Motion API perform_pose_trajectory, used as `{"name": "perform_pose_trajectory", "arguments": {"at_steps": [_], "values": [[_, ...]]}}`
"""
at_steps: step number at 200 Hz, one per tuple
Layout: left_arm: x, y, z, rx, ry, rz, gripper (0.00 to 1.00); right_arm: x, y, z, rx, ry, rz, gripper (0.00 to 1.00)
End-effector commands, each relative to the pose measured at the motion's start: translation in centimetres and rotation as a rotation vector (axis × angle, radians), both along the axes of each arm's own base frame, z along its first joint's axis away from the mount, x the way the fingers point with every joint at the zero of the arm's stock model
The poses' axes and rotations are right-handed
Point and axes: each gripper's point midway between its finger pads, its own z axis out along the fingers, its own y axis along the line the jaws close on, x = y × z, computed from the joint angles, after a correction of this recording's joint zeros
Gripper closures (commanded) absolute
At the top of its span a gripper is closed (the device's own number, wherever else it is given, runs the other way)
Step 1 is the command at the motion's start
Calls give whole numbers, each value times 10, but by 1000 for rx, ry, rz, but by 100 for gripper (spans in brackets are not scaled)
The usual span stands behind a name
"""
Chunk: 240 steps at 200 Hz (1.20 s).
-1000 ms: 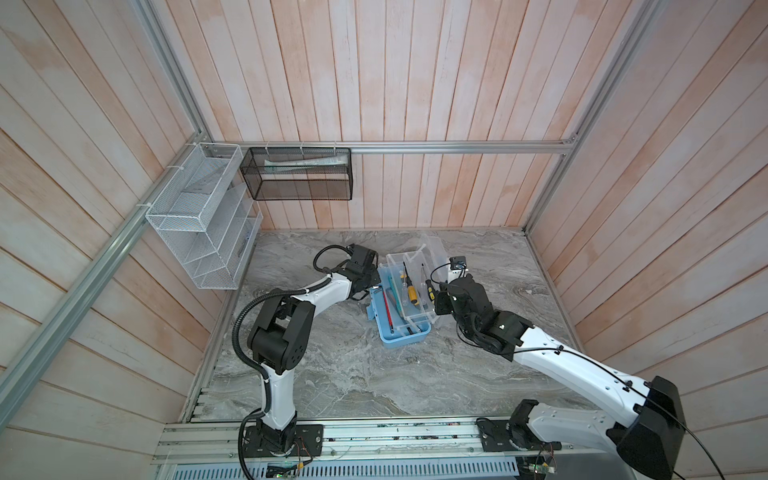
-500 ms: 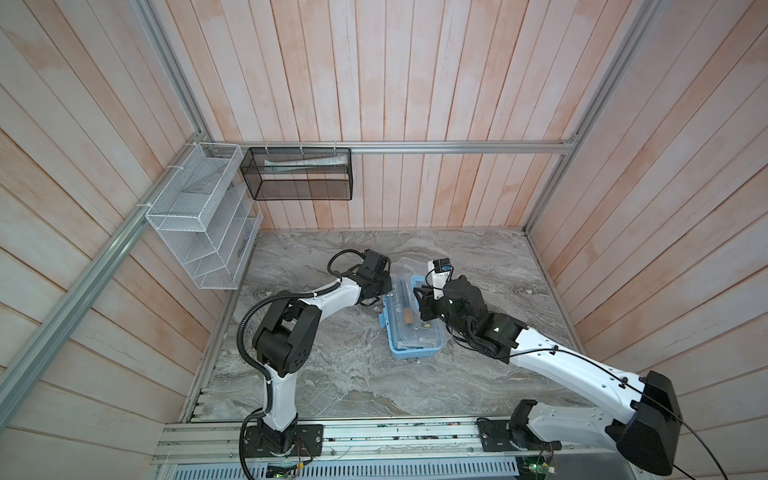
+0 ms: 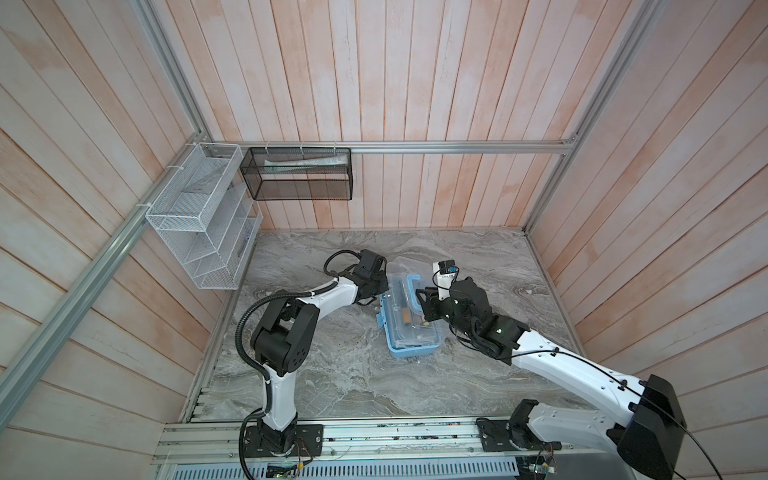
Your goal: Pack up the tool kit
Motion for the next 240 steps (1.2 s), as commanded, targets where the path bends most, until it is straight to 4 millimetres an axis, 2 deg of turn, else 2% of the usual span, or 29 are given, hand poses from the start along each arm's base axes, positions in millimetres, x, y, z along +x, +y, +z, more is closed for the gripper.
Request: {"name": "perform_pose_trajectory", "arguments": {"at_steps": [1, 9, 22, 33, 88, 113, 149, 192, 217, 240], "values": [[24, 4, 74, -68, -214, 39, 88, -2, 1, -3, 55, 27, 25, 68], [24, 6, 79, -66, -228, 42, 77, -1, 3, -6, 48, 34, 30, 68], [24, 9, 85, -62, -242, 45, 74, 0, 5, -11, 42, 51, 34, 68], [24, 13, 89, -63, -248, 50, 66, 0, 6, -16, 38, 61, 32, 67], [20, 33, 98, -59, -277, 76, 63, 7, -2, -32, 46, 103, 3, 67], [8, 42, 96, -41, -295, 70, 56, 9, -7, -32, 90, 120, 4, 67], [-22, 49, 81, -60, -300, 25, 52, 12, -11, -30, 80, 117, -3, 63], [-77, 53, 58, -148, -331, -55, 48, 15, -24, -36, 117, 131, 2, 54], [-109, 50, 42, -113, -330, -102, 46, 18, -35, -39, 146, 140, -5, 45], [-130, 52, 29, -98, -329, -109, 43, 19, -41, -35, 185, 131, 5, 42]]}}
